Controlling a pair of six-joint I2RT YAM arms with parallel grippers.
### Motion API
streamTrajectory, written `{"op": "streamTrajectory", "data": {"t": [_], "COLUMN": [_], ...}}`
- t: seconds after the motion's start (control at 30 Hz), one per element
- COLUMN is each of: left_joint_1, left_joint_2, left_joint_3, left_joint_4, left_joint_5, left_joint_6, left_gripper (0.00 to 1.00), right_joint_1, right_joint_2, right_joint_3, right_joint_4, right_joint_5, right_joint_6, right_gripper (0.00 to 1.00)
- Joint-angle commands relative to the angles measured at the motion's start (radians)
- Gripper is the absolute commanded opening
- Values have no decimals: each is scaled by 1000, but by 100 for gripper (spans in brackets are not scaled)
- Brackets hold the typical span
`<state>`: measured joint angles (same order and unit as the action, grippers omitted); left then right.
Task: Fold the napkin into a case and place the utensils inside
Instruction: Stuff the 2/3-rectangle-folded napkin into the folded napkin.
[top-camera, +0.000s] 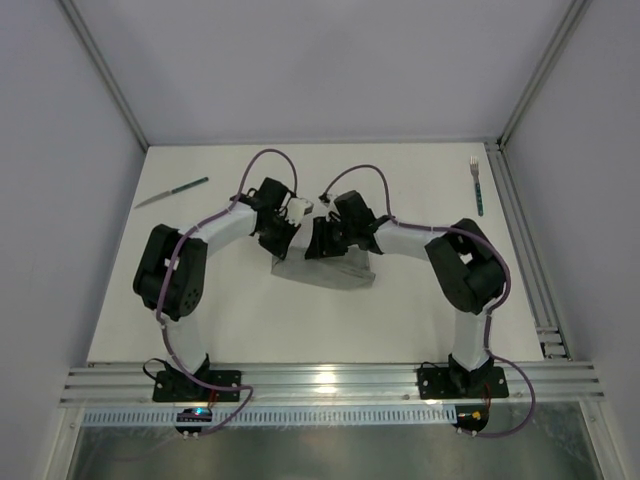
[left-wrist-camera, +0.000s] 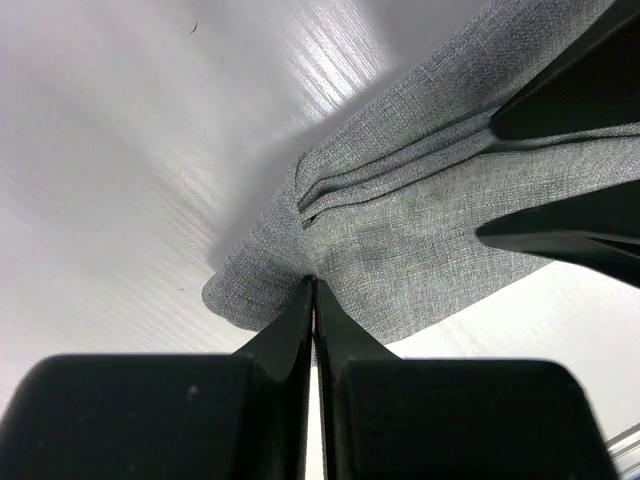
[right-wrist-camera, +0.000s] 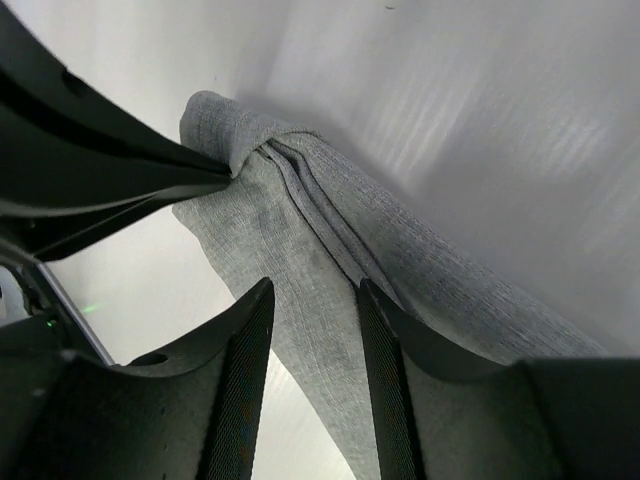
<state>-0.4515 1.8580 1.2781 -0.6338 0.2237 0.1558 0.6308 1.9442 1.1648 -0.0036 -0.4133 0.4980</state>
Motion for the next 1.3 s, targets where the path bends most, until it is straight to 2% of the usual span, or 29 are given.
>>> {"op": "streamTrajectory", "data": {"t": [0.0,0.2,0.3,0.47,0.6,0.77,0.83,0.87,0.9,0.93,1.27], "left_joint_1": [-4,-4,-4,-3,-3,-3,-3,-3,-3,-3,-1], "left_joint_2": [-13,-8,-10,-8,3,10,13,13,15,15,0], "left_joint_3": [-3,4,7,20,29,44,46,46,47,50,72], "left_joint_4": [-7,-7,-10,-15,-21,-24,-24,-26,-26,-26,-27], "left_joint_5": [2,12,29,32,39,46,45,43,42,40,0], "left_joint_6": [-16,-24,-28,-38,-45,-45,-47,-47,-47,-47,-38], "left_gripper": [0,0,0,0,0,0,0,0,0,0,0], "right_joint_1": [-13,-16,-16,-11,-9,-5,-6,-6,-6,-6,-2], "right_joint_2": [-105,-128,-76,7,25,56,65,67,67,67,99], "right_joint_3": [1,-27,-36,4,-4,13,19,22,26,33,168], "right_joint_4": [-22,-30,-4,69,106,91,90,90,91,90,-41], "right_joint_5": [-13,10,-1,-99,-127,-131,-140,-143,-148,-151,-191], "right_joint_6": [-160,-248,-277,-271,-251,-242,-240,-240,-240,-240,-277], "right_gripper": [45,45,45,43,38,36,26,18,5,3,3]}}
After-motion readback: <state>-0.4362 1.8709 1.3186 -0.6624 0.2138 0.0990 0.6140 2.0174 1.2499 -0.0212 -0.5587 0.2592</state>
